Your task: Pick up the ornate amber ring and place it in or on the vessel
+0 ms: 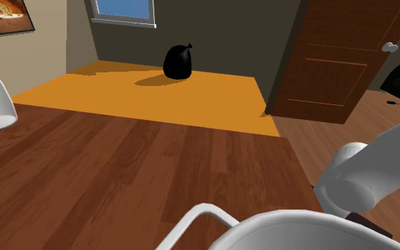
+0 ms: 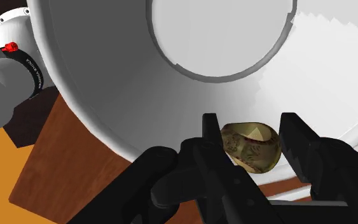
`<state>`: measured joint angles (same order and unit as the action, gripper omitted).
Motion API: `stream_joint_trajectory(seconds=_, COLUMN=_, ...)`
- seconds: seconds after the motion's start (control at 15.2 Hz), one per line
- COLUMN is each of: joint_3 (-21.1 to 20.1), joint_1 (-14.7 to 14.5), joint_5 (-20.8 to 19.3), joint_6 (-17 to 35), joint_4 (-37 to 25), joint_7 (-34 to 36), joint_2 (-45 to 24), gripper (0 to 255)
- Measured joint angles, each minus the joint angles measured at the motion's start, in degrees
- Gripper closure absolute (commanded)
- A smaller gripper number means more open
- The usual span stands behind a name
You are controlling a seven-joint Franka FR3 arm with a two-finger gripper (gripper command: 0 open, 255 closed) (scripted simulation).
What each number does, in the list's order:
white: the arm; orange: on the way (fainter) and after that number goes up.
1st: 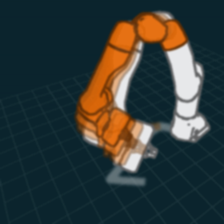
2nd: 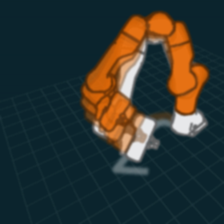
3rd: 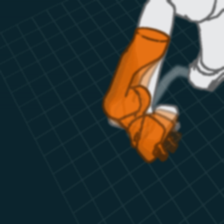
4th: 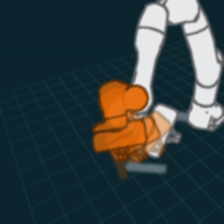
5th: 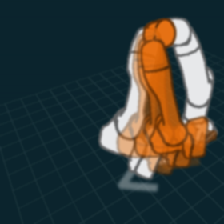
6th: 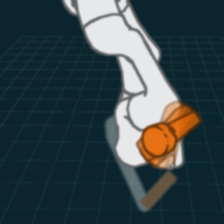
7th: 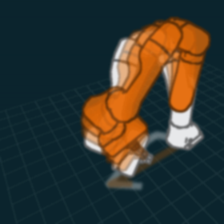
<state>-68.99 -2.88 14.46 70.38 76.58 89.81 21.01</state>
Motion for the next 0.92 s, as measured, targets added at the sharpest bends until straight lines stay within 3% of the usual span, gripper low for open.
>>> stream_joint_trajectory(seconds=0.2, joint_3=-9.0, joint_1=5.3, joint_5=0.3, joint_6=-1.3, joint_4=-4.4, joint_7=4.6, joint_2=-0.7, gripper=255)
stream_joint_trajectory(seconds=0.26, joint_3=-9.1, joint_1=4.9, joint_5=0.8, joint_6=-1.0, joint_4=-4.0, joint_7=5.2, joint_2=-0.3, gripper=255)
stream_joint_trajectory(seconds=0.92, joint_3=-0.8, joint_1=-4.5, joint_5=3.2, joint_6=6.8, joint_4=8.6, joint_7=3.9, joint_2=3.8, gripper=255)
